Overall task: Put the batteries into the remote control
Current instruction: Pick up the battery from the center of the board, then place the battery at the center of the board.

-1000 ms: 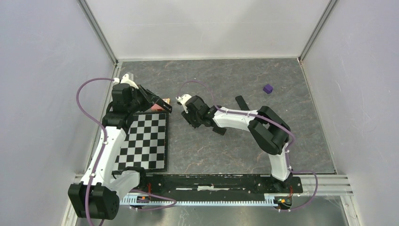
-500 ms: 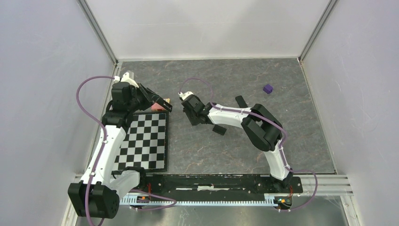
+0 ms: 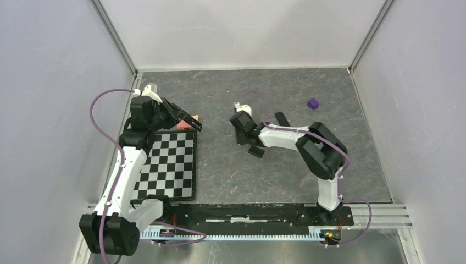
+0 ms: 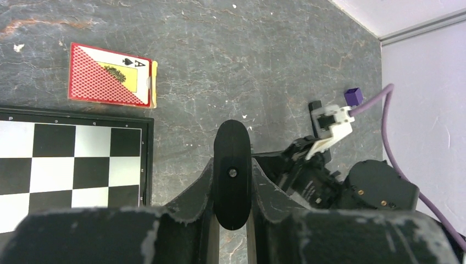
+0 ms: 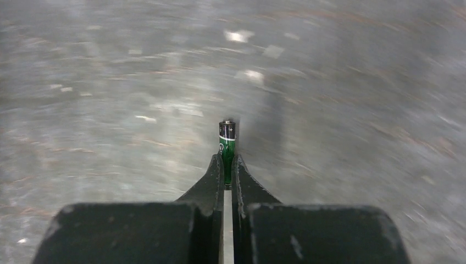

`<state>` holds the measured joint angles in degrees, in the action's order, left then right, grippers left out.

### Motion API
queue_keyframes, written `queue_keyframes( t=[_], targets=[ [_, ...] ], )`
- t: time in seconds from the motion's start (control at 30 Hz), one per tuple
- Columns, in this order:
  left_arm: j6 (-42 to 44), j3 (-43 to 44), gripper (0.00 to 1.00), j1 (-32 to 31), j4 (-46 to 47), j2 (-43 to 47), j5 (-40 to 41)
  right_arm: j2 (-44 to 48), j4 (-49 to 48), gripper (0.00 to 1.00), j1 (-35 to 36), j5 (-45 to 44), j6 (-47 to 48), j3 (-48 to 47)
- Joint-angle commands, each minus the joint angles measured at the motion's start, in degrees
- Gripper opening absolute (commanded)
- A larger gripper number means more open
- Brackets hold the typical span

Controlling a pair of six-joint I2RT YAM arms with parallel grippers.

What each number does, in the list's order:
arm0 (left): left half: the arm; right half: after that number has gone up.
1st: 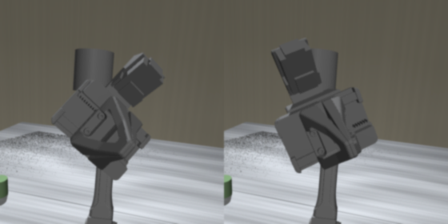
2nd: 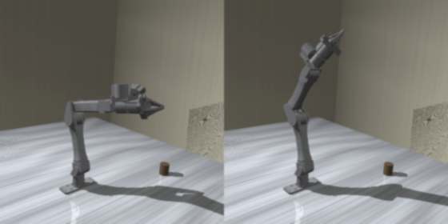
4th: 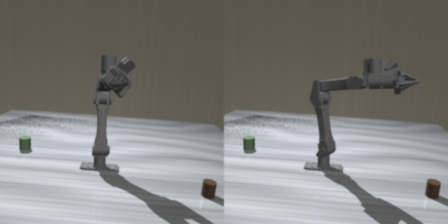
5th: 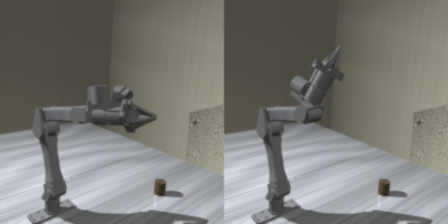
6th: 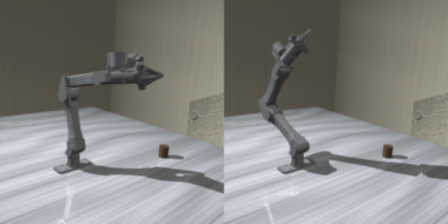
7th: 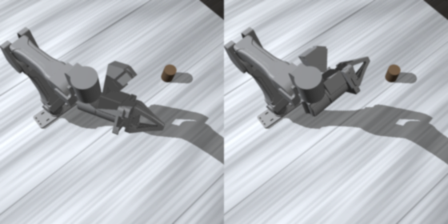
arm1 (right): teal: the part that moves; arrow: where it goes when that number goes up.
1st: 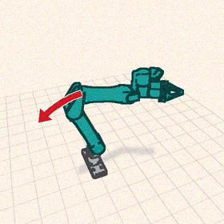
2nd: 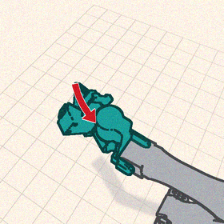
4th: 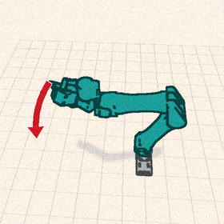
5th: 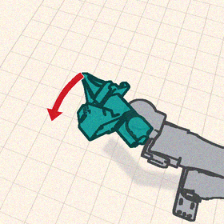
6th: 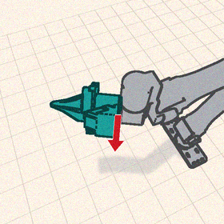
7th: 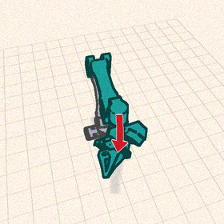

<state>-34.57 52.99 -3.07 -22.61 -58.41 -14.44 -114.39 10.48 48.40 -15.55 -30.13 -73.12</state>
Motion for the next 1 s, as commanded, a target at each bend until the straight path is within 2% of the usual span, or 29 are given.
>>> queue_keyframes(
  t=[0.0, 0.17, 0.33, 0.53, 0.6, 0.8, 0.9, 0.97],
  targets=[
    [2.0, 2.0, 0.02, 0.1, 0.7, 1.8, -2.6, 7.9, -1.8, 0.00, -3.5, -8.9, -12.7, 8.5],
    [1.0, 1.2, 0.02, 0.2, 1.4, 2.5, -2.9, 10.5, 6.1, 0.02, -4.7, -13.5, -25.7, 7.6],
    [0.3, 0.6, 0.02, 0.1, 2.2, 2.6, -3.3, 9.2, 9.4, 0.08, -8.2, -11.2, -35.6, 8.2],
    [0.2, 0.6, 0.02, 0.1, 2.5, 2.0, -3.7, 6.5, 11.0, 0.10, -11.5, -8.5, -39.7, 7.0],
    [0.3, 0.6, 0.02, 0.1, 2.5, 1.9, -3.7, 6.6, 11.1, 0.18, -11.5, -8.9, -39.0, 6.7],
    [0.7, 1.1, 0.02, 0.2, 2.8, 0.8, -3.5, 9.8, 10.7, 0.58, -11.6, -10.7, -33.7, 7.2],
    [0.9, 1.3, 0.02, 0.2, 3.1, 0.4, -3.5, 13.8, 6.8, 0.69, -11.6, -14.0, -24.8, 8.6],
    [1.0, 1.5, 0.02, 0.2, 3.1, 0.1, -3.6, 16.9, -2.5, 0.69, -11.9, -12.9, -10.9, 10.7]
  ],
)
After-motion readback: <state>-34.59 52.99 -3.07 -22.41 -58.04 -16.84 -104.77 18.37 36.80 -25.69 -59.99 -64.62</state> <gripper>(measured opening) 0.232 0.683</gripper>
